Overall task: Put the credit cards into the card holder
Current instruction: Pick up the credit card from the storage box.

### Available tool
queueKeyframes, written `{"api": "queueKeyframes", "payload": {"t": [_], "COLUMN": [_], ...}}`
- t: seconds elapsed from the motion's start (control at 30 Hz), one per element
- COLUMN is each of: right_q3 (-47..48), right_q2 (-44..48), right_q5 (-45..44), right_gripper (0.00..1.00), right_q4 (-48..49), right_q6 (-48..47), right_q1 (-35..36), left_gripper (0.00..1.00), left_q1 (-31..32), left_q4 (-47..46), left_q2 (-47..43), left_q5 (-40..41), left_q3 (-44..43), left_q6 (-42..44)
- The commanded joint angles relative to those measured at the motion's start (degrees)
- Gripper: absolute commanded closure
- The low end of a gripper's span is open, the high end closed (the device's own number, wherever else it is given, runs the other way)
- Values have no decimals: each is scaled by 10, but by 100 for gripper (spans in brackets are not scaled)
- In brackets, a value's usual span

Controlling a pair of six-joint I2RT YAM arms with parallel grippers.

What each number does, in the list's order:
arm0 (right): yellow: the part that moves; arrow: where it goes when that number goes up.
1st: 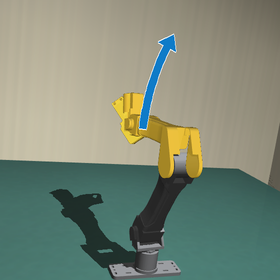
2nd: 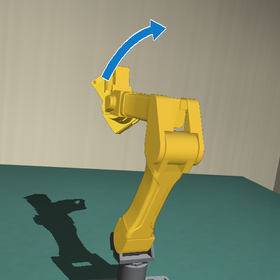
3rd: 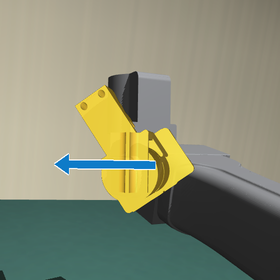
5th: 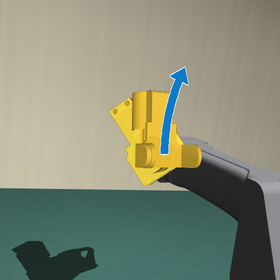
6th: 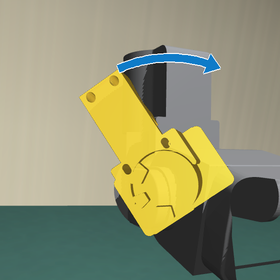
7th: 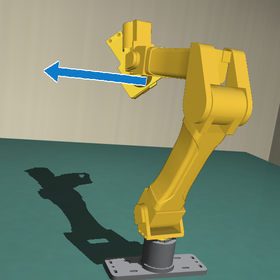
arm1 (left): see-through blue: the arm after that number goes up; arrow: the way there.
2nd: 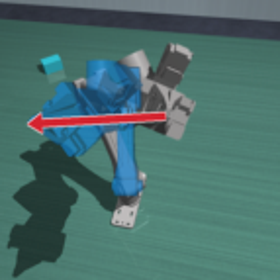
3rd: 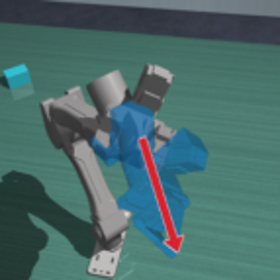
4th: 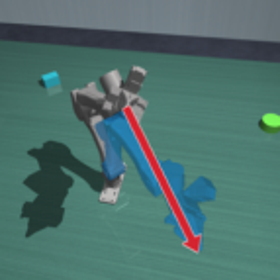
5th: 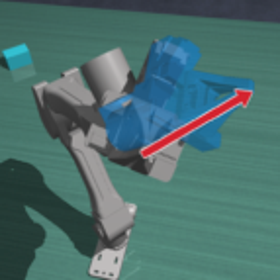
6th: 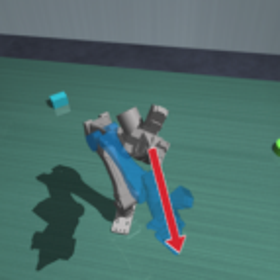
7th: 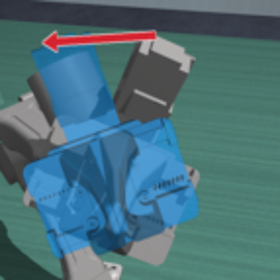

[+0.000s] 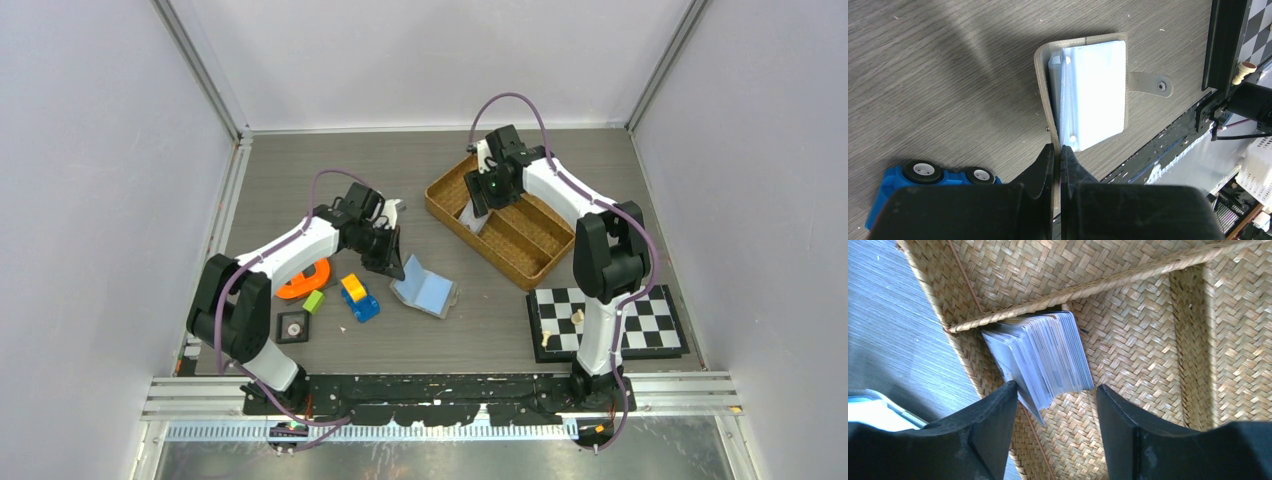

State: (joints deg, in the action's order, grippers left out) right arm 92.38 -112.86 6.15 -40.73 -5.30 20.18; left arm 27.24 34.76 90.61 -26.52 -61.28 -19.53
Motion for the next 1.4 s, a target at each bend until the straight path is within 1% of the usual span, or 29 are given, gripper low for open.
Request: {"api": "queueKeyframes", "payload": {"t": [0.0,0.2,0.33,0.4,0.6,0.77,0.87,1.0,1.37], "right_q3": [25,31,34,34,35,36,36,37,39], "right_q2": [29,30,28,29,29,30,32,34,44], "right_q5": [-24,-38,-53,-59,-107,-129,-132,-137,-154], "right_gripper": [41,48,50,49,41,39,44,52,69], "right_q4": [-4,-10,-14,-14,-15,-15,-14,-14,-15], "right_q6": [-2,-4,-5,-6,-12,-15,-16,-16,-16], "right_q1": [4,10,16,19,30,36,39,44,55], "left_gripper": [100,100,100,100,100,100,100,100,100], "left_q1": [-3,-3,-3,-3,-3,-3,-3,-3,-3], "left_q4": [-7,-7,-7,-6,-7,-7,-8,-8,-12], "left_q2": [-1,2,4,5,7,9,9,9,10], "left_q5": [-23,-28,-32,-34,-39,-42,-45,-47,-51], "left_q3": [-6,-6,-6,-6,-6,-6,-6,-6,-3], "left_q6": [-7,-8,-9,-9,-10,-11,-12,-12,-17]}}
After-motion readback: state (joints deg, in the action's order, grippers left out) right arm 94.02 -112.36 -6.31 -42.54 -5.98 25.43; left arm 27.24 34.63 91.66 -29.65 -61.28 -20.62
